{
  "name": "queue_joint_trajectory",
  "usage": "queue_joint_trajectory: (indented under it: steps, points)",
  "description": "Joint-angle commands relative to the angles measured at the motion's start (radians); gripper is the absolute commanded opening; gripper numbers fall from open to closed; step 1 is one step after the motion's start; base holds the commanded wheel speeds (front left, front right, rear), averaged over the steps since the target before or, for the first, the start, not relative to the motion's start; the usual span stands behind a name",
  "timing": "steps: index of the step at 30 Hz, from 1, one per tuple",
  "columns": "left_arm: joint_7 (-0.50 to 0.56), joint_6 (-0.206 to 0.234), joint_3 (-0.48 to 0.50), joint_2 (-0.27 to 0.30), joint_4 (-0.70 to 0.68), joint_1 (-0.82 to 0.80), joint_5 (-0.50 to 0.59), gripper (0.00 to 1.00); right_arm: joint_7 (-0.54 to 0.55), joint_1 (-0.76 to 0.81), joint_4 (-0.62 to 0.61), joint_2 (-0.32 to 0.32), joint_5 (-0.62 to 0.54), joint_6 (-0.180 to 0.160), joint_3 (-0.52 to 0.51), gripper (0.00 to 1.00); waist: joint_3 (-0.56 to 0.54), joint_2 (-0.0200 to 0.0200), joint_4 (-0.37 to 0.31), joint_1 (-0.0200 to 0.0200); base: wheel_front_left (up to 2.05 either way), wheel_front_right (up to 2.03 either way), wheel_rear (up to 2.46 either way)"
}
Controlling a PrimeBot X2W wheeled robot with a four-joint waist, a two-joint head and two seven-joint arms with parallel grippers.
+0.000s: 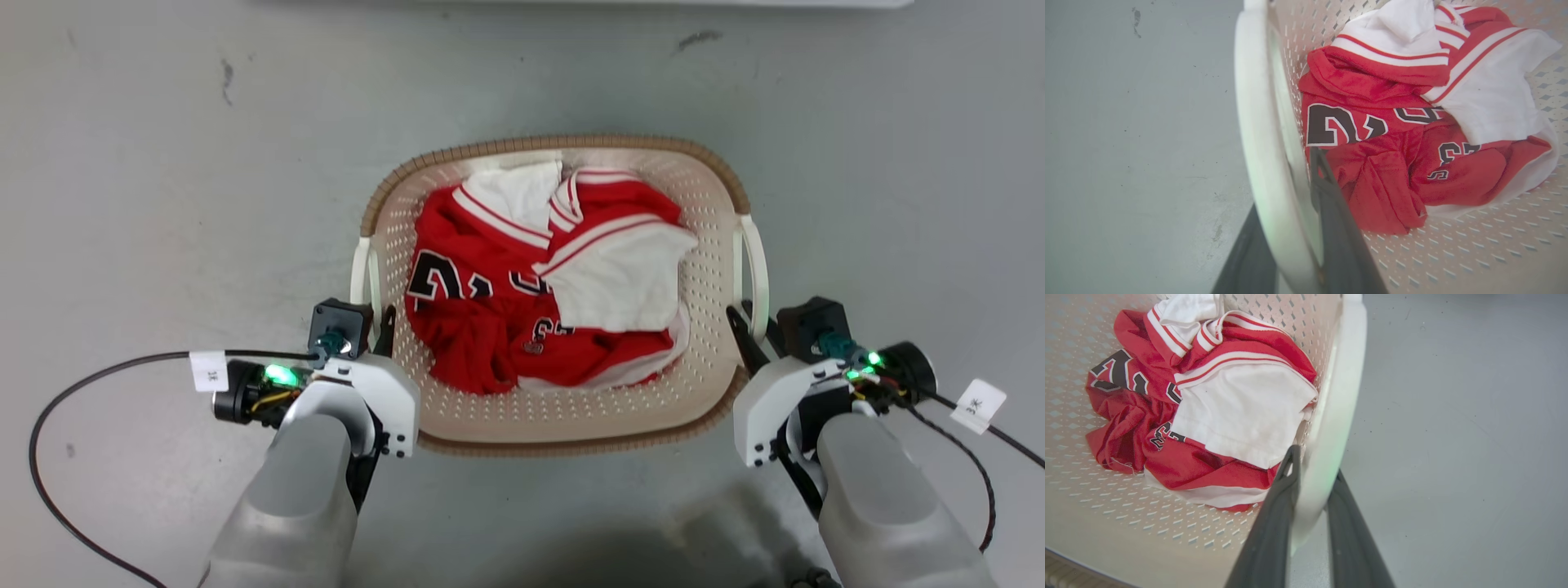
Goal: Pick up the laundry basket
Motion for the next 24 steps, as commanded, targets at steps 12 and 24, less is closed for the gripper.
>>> queue_joint_trajectory:
  steps: [12,24]
  points:
    - [-0.003,-0.026,-0.036,-0.014,0.14,0.057,-0.03,0.0,-0.003,0.056,0.121,-0.008,0.015,-0.001,0.017,0.0,-0.23,0.0,0.009,0.0,0.0,0.0,0.0]
    - [0.027,-0.041,-0.087,-0.02,0.217,0.123,-0.063,0.0,-0.003,0.11,0.22,-0.01,0.047,-0.002,0.029,0.0,-0.423,0.0,0.015,0.0,0.0,0.0,0.0]
